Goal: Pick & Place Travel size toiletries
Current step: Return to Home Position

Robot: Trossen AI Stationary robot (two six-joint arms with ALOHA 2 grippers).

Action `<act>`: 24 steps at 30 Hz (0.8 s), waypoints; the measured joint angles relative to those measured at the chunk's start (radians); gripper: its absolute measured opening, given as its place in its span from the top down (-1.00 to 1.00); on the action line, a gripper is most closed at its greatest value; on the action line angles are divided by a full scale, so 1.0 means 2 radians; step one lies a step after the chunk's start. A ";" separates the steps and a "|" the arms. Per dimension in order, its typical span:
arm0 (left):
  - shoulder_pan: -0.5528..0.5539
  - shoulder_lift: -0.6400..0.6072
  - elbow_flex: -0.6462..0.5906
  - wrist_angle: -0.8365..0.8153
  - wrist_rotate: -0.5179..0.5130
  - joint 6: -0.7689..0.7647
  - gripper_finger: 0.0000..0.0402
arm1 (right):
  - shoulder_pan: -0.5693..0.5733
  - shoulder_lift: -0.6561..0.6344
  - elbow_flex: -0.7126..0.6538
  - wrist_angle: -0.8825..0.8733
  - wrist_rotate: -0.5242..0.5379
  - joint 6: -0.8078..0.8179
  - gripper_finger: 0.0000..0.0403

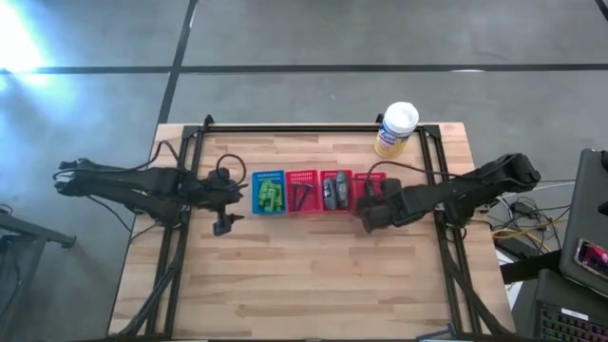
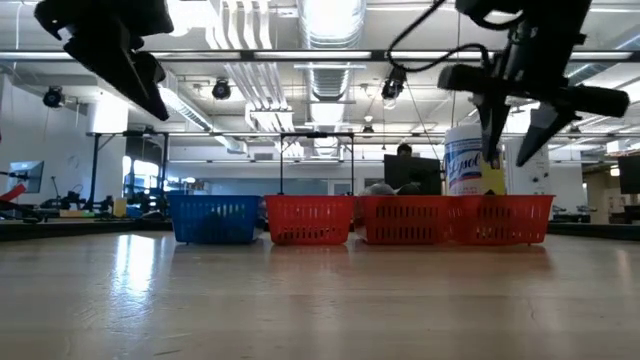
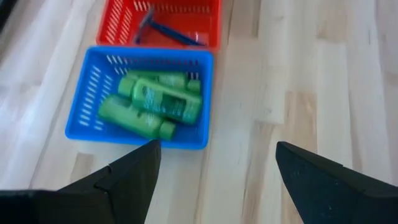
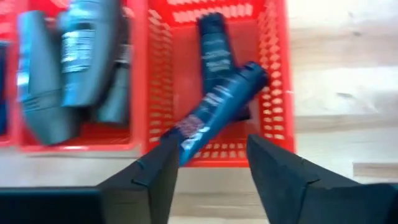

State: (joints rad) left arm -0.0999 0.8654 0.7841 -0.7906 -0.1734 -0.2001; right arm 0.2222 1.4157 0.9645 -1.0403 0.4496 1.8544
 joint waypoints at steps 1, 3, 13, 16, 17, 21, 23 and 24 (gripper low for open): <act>0.000 -0.002 0.000 -0.008 0.005 0.000 -0.60 | 0.000 0.000 0.008 -0.001 0.005 -0.011 0.14; -0.002 -0.010 0.000 -0.025 0.033 0.000 -0.60 | 0.000 0.000 0.026 0.000 0.019 -0.035 0.22; -0.026 -0.145 -0.011 -0.020 0.061 -0.088 -0.60 | 0.019 -0.047 0.058 0.194 0.026 -0.273 0.39; -0.026 -0.196 -0.047 -0.015 0.064 -0.124 -0.61 | 0.012 -0.080 -0.032 0.367 0.005 -0.299 0.48; -0.026 -0.213 -0.061 -0.006 0.064 -0.139 -0.61 | 0.010 -0.090 -0.064 0.429 0.005 -0.305 0.51; -0.026 -0.275 -0.098 0.045 0.064 -0.176 -0.60 | -0.010 -0.129 -0.149 0.630 -0.001 -0.392 0.62; -0.026 -0.302 -0.104 0.038 0.057 -0.201 -0.60 | -0.022 -0.162 -0.168 0.647 -0.014 -0.457 0.66; -0.026 -0.314 -0.104 0.035 0.051 -0.219 -0.60 | -0.027 -0.185 -0.174 0.627 -0.017 -0.480 0.68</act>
State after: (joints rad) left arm -0.1516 0.2372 0.5755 -0.7209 -0.0723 -0.6373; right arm 0.1691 1.0456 0.6173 0.2139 0.4159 0.8947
